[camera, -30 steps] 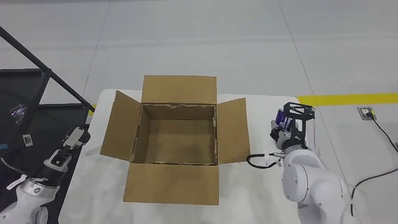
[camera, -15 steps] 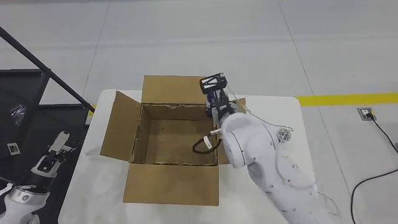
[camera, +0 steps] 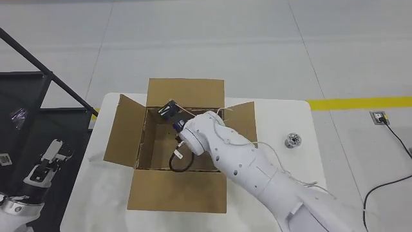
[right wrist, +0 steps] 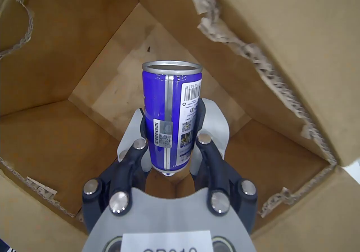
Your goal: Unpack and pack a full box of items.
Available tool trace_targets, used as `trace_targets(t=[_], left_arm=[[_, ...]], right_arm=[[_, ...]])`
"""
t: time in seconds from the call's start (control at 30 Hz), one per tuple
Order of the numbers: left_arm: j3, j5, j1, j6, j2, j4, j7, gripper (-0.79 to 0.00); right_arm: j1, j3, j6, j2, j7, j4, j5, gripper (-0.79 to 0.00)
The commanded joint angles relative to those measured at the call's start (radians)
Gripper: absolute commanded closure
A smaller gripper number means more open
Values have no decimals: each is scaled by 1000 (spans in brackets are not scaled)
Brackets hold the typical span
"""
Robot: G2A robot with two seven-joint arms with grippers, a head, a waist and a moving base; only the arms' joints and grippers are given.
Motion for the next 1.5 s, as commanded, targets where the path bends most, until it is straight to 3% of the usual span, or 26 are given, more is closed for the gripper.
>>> trace_targets(t=[0.0, 0.33, 0.5, 0.57, 0.67, 0.83, 1.03, 1.17, 1.2, 1.47], left_arm=[[5, 6, -2, 0, 0, -3, -2, -785], [11, 10, -6, -1, -1, -4, 0, -785], [10, 10, -5, -1, -1, -2, -1, -785], [10, 10, -5, -1, -1, -3, -1, -785], [11, 11, -4, -1, -1, -5, -2, -785], [11, 14, -3, 1, -1, -8, -5, -785], [10, 17, -1, 2, -1, -13, -11, -785], [11, 21, -1, 7, -1, -18, -13, -785], [11, 21, -1, 8, -1, -20, -13, -785], [22, 37, -7, 18, 0, -40, -19, -785]], right_arm=[[9, -18, -23, -33, -14, 82, 25, 0], [42, -56, -80, -165, -75, 390, 93, 0], [52, -48, -105, -202, -101, 484, 115, -243], [55, -45, -113, -212, -109, 508, 120, -259], [59, -40, -120, -223, -119, 538, 126, -360], [65, -30, -131, -234, -132, 566, 130, -385], [76, -21, -139, -243, -156, 571, 127, -610], [87, -16, -147, -247, -187, 554, 119, -680], [91, -14, -145, -247, -201, 546, 118, -767], [90, -2, -146, -236, -288, 466, 84, -785]])
